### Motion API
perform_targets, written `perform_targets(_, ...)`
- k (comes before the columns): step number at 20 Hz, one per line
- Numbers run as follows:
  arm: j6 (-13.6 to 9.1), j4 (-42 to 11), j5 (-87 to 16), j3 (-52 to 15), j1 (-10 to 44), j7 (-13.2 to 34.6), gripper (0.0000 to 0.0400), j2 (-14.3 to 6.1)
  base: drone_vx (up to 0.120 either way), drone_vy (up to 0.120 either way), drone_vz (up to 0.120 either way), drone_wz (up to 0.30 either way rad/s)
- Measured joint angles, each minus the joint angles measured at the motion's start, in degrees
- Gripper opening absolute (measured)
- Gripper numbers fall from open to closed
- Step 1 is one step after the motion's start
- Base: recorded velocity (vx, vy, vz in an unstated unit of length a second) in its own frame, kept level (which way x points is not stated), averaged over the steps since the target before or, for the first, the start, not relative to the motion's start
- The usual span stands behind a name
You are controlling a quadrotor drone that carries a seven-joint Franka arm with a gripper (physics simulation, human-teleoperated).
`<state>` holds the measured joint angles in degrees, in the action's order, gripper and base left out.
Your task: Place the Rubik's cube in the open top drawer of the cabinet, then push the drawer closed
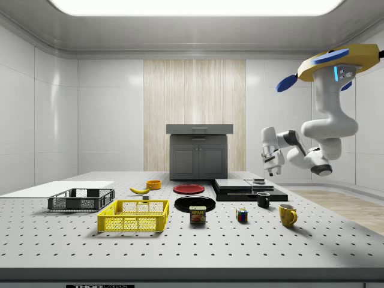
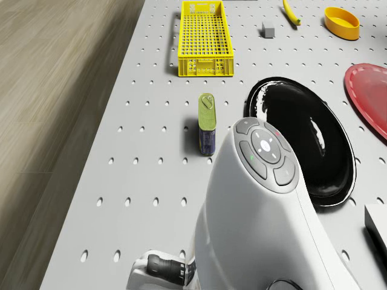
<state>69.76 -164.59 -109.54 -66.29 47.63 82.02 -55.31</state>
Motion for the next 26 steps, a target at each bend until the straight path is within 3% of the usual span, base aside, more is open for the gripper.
perform_targets(4, -2.3, -1.0, -3.1, -2.8, 5.7, 3.7, 0.0400, -2.2, 0.120, -0.070, -0.120, 0.000)
perform_targets(9, -3.0, -1.3, -4.1, -4.6, 9.5, 6.3, 0.0400, -4.3, 0.120, -0.120, -0.120, 0.000)
perform_targets(20, -1.2, -1.2, -3.1, -6.6, 12.6, 8.7, 0.0400, -8.1, 0.120, -0.058, -0.120, 0.000)
perform_targets(26, 0.3, -1.1, -2.2, -7.3, 13.5, 9.5, 0.0400, -9.9, 0.027, -0.007, -0.120, 0.000)
